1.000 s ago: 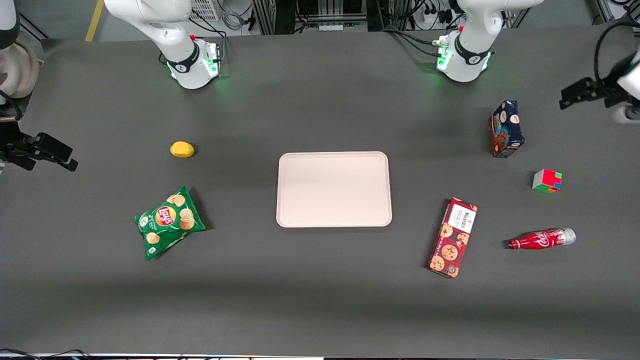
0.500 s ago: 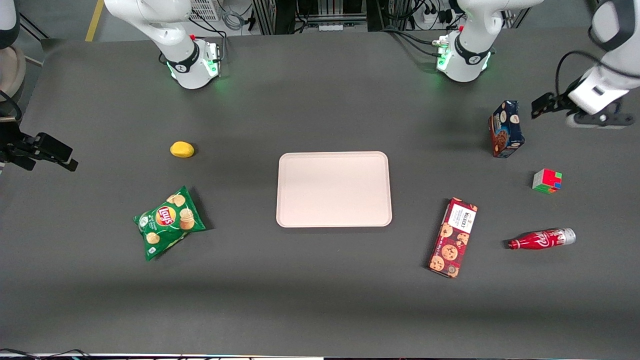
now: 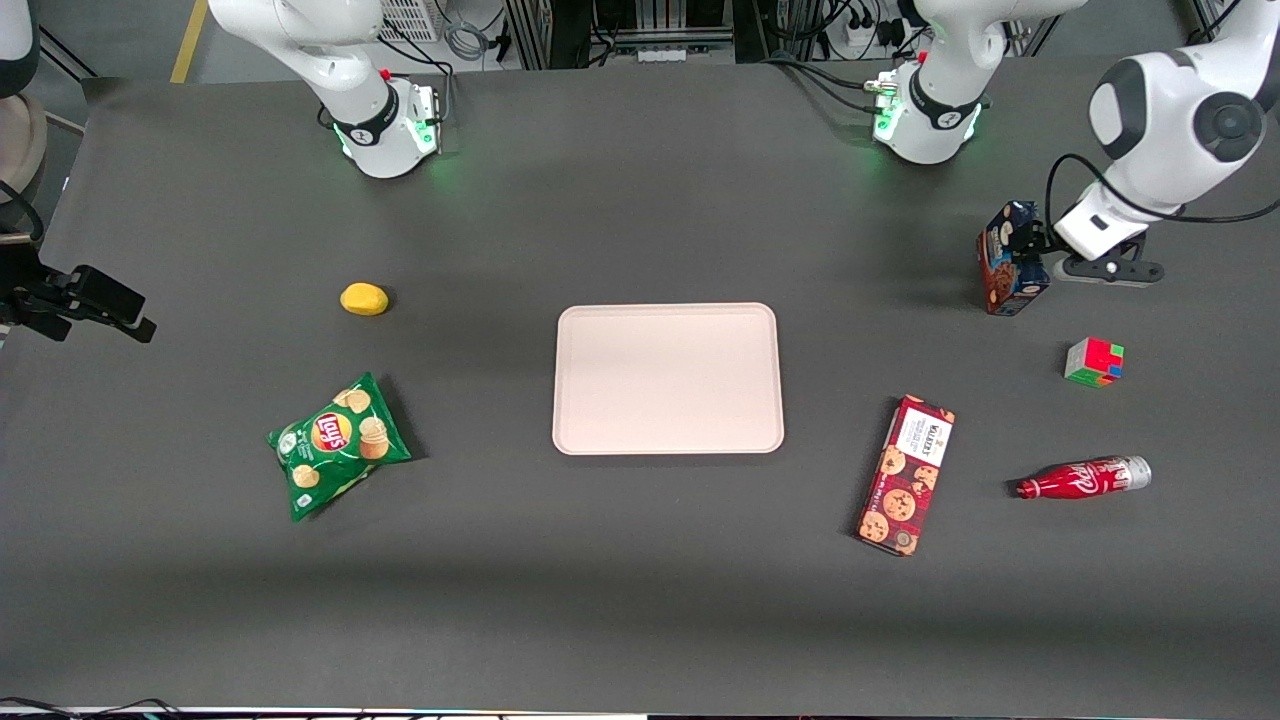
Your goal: Place cookie box on tray
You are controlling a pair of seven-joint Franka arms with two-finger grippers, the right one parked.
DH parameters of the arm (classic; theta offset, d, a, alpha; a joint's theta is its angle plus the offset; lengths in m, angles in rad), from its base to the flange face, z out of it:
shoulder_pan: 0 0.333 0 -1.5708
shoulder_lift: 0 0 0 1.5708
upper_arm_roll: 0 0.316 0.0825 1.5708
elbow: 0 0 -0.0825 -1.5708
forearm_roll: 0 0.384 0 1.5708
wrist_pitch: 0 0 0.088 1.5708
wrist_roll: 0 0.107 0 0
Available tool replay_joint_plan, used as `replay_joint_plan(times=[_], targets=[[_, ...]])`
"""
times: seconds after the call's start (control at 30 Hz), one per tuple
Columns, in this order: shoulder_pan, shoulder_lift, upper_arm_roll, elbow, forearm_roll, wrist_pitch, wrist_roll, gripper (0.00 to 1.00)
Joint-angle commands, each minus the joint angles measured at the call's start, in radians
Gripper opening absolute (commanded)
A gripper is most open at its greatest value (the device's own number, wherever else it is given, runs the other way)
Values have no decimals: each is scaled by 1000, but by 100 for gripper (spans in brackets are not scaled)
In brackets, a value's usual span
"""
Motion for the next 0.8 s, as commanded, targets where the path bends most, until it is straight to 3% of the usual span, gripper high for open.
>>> replay_joint_plan(times=[0.0, 0.27, 0.33, 0.47, 0.53, 0.77], targets=[[-2, 39, 2, -37, 43, 82, 15, 100], [-1, 59, 8, -103, 45, 175, 46, 99], [-1, 59, 12, -114, 45, 181, 55, 83], [4, 61, 18, -119, 45, 185, 58, 23], [4, 61, 28, -119, 45, 187, 58, 2], [5, 61, 68, -111, 45, 181, 83, 0]])
